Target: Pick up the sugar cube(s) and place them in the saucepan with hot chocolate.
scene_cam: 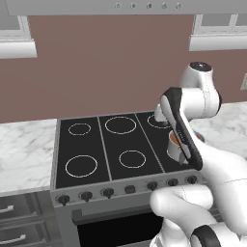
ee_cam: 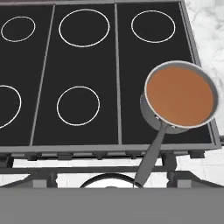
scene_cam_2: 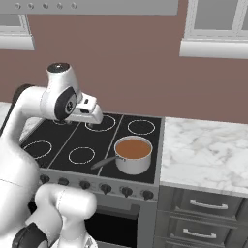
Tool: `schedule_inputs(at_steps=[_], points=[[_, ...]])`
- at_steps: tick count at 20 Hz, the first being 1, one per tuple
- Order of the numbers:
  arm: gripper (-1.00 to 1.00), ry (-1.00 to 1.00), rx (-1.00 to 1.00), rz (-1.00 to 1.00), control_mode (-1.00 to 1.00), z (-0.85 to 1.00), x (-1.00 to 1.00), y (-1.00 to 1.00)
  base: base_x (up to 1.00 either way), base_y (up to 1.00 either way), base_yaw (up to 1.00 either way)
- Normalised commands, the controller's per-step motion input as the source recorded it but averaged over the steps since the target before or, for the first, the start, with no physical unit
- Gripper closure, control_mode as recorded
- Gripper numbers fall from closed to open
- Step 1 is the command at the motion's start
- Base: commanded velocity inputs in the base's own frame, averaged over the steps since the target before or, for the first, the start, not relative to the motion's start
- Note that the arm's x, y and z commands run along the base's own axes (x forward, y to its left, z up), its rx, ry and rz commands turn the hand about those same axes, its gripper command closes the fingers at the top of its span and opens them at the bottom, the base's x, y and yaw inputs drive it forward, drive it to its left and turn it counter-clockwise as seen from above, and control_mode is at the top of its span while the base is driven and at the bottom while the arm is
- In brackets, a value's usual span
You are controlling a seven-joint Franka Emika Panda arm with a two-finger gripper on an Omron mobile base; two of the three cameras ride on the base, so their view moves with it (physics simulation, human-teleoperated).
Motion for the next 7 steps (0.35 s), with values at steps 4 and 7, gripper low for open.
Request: schedule_inputs(at_steps=[4,7], points=[[-1.00,-0.05,0.00,0.23,-1.00,0.47,-0.71,0.67,0.00,0.00,0.00],[-1.00,-0.12,0.00,0.20,-1.00,0.10,-0.88,0.53,0.00,0.00,0.00]])
